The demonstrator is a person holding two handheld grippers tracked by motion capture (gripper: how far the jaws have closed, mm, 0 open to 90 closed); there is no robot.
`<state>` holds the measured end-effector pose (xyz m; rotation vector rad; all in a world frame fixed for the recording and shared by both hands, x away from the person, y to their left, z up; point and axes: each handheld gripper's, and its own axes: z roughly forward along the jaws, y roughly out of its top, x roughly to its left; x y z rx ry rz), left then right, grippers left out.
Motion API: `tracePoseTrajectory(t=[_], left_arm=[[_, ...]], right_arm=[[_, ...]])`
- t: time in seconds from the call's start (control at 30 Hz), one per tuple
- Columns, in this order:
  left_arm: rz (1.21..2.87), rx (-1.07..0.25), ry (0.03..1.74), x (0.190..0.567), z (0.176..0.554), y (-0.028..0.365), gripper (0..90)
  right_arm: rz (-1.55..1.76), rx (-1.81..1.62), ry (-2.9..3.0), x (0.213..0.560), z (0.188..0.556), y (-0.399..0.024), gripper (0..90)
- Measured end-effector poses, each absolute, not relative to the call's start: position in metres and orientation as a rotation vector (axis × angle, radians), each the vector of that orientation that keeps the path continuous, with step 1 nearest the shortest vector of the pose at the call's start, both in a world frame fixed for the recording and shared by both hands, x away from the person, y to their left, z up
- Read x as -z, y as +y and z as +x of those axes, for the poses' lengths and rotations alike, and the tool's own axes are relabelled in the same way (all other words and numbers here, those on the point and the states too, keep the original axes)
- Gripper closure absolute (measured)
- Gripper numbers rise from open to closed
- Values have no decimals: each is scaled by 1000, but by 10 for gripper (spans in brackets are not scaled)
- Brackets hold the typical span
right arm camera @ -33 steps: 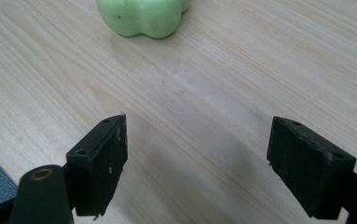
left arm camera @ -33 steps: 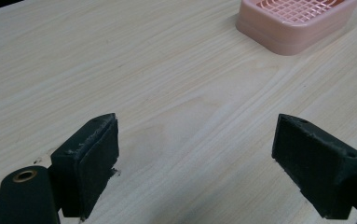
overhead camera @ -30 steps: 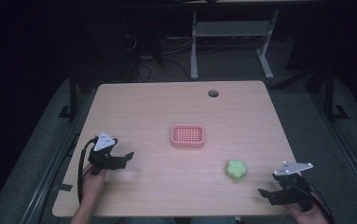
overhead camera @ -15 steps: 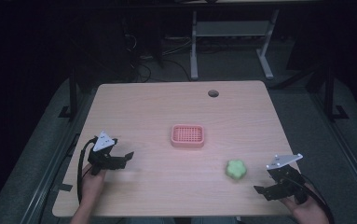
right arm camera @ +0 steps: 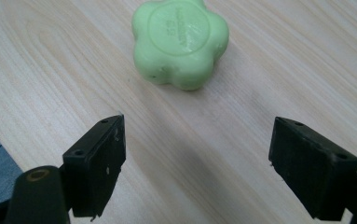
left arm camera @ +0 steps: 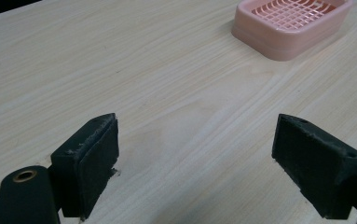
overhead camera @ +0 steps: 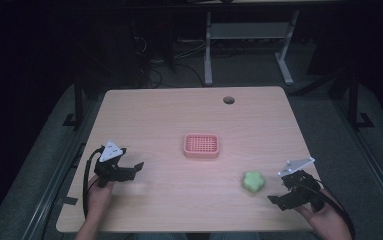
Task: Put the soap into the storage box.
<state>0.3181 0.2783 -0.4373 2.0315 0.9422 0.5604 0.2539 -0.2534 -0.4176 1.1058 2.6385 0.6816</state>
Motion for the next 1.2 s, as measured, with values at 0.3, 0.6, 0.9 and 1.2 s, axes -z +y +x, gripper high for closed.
tracePoseTrajectory(t=[0.3, 0.6, 0.9, 1.2], left_arm=[[2033, -554, 939, 437, 318, 277, 144], [2029, -555, 936, 437, 318, 278, 144], [2028, -550, 937, 437, 319, 277, 144], [2019, -546, 941, 438, 319, 276, 144]], right_arm=[[1074, -649, 2664, 415, 260, -241, 181], [1042, -629, 2675, 412, 265, -233, 172], [1037, -619, 2703, 413, 271, -224, 161], [1019, -599, 2736, 413, 277, -214, 153]])
